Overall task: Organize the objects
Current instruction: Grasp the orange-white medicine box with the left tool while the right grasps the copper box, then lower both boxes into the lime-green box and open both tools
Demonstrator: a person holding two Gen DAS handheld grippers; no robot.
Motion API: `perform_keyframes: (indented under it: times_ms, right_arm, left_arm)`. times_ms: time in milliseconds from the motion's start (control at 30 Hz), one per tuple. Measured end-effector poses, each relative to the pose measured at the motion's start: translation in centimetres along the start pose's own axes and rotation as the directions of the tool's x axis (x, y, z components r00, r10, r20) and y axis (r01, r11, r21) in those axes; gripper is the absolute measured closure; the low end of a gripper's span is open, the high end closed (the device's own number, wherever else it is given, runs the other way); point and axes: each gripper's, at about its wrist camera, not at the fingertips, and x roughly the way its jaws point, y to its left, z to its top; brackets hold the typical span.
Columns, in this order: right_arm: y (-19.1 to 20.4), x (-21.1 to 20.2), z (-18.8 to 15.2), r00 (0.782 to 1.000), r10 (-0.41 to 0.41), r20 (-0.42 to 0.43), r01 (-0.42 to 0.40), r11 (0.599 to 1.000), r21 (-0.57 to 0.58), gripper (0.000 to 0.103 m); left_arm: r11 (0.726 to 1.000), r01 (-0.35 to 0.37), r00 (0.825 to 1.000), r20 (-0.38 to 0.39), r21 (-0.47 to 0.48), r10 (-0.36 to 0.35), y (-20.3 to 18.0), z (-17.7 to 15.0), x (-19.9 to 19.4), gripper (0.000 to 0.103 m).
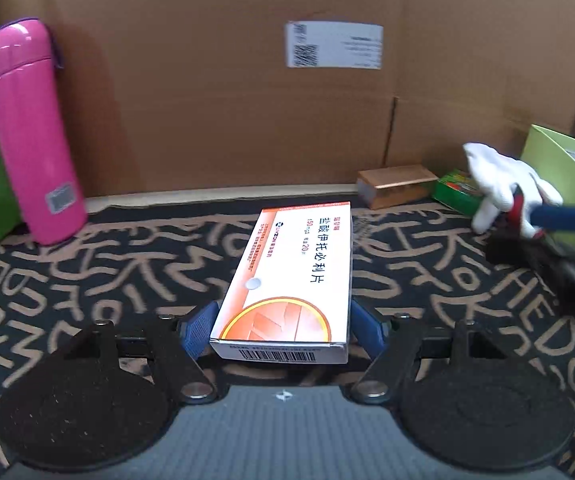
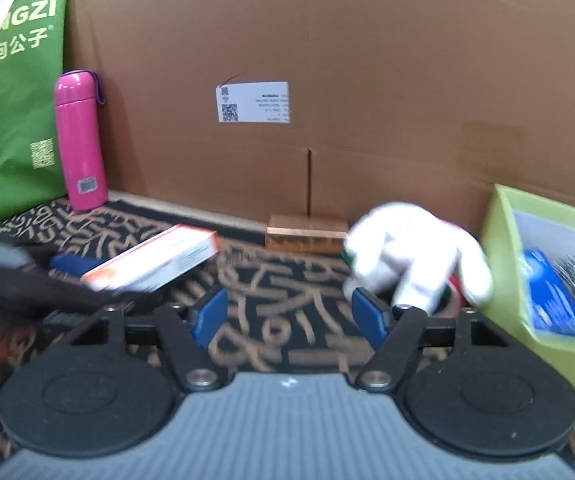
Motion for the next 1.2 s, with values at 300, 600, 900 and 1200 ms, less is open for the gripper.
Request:
perform_keyframes:
  times_ms: [300,600,900,1200]
  right_arm:
    - [-0.5,9.4,3.8,0.997,-0.058,-0.042,0.058,0.998,-0.005,0.013]
    - [-1.1,13.3,4.3,0.99,-0.071,-0.121,0.075,0.997,0.032,0.021]
    - [1.5,7.1,1.0,0.989,0.054,-0.137,-0.064,0.995,-0.071,0.021]
    - [0.9,-4.3,-4.2,0.977,0.128,-0.168,-0.132,0.991,-0.01,0.021]
  left_arm:
    - [1.0,0.016,1.0,-0.011,-0.02,-0.017,1.6,-0.1,0.8,0.027]
    - [0.998,0.018,1.0,-0.014,-0.052,-0.019,2.1,1.2,2.4,0.02]
    - [1.0,0.008,1.0,-0.019,0.009,-0.008,1.7,1.0,2.6,0.032]
    - [0.981,0.175,0.983,-0.075,0.086,-0.169,-2.0,-2.9,-3.5,0.027]
